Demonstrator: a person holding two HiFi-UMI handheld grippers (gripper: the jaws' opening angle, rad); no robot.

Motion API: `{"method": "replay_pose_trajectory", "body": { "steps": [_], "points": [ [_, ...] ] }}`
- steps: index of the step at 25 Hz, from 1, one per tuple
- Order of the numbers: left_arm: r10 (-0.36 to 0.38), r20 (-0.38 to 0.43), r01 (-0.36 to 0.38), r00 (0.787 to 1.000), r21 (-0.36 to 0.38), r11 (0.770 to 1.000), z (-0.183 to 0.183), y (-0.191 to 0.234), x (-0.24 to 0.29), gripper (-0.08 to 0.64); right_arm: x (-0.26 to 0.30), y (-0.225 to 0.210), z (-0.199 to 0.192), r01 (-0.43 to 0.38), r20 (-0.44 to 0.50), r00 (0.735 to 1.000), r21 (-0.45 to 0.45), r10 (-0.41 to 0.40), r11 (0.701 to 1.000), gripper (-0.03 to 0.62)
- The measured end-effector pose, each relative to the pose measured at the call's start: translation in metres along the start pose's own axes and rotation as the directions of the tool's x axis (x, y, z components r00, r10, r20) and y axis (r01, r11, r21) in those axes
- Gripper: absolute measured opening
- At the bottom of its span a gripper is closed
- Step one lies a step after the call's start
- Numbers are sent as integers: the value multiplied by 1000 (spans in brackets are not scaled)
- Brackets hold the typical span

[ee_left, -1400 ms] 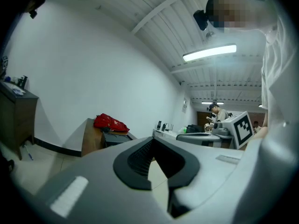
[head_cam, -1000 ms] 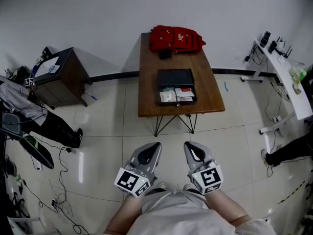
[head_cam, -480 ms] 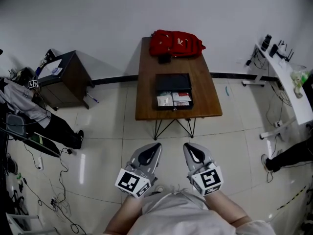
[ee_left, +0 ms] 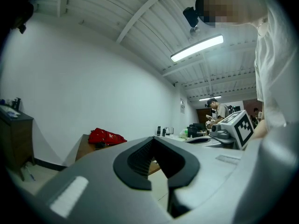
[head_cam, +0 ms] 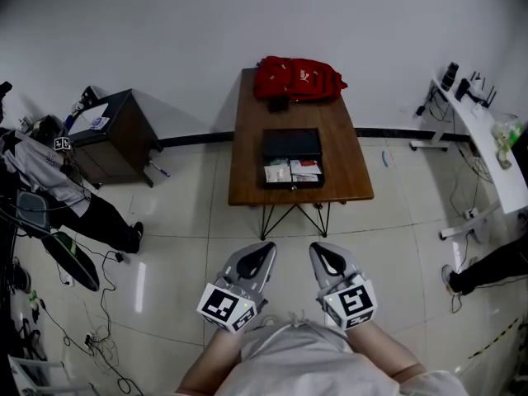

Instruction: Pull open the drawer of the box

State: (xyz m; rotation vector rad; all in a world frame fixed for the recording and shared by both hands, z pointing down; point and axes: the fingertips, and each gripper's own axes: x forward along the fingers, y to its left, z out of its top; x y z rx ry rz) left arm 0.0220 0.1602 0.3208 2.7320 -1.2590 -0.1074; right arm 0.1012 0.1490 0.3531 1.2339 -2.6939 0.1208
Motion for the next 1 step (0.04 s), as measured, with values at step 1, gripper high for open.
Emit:
{"method": "replay_pose_trajectory", "body": {
  "steps": [1],
  "points": [
    [2, 1, -2, 1000, -4, 1000, 0, 0, 0, 2, -1, 0, 0, 0, -2, 1000, 1, 0, 1000, 8]
  ]
}}
